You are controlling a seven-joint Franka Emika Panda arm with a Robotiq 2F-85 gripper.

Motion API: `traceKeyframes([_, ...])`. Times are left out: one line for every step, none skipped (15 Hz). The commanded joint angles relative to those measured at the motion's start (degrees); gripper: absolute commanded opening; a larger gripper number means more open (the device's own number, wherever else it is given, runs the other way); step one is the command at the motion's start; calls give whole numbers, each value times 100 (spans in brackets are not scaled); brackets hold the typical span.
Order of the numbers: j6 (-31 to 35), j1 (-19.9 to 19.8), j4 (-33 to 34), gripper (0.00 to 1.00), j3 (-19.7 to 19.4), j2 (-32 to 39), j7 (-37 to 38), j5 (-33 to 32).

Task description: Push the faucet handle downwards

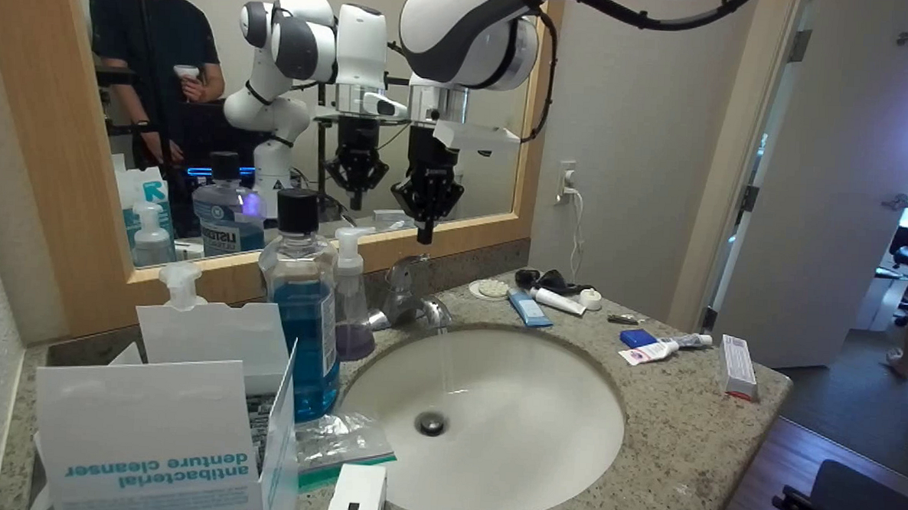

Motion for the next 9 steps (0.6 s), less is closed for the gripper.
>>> traceKeyframes([-207, 26, 382, 0, 38, 255, -165, -55])
traceKeyframes([-222, 39, 421, 0, 40, 288, -200, -76])
traceKeyframes([-239, 47, 463, 0, 45, 318, -214, -76])
traceKeyframes([-254, 55, 496, 0, 52, 346, -226, -71])
traceKeyframes([-296, 63, 532, 0, 58, 375, -223, -60])
traceKeyframes([-367, 73, 580, 0, 53, 408, -187, -52])
traceKeyframes([-454, 73, 619, 0, 61, 432, -185, -31])
traceKeyframes([-536, 81, 641, 0, 63, 442, -177, -32])
traceKeyframes([-607, 81, 667, 0, 65, 445, -172, -22])
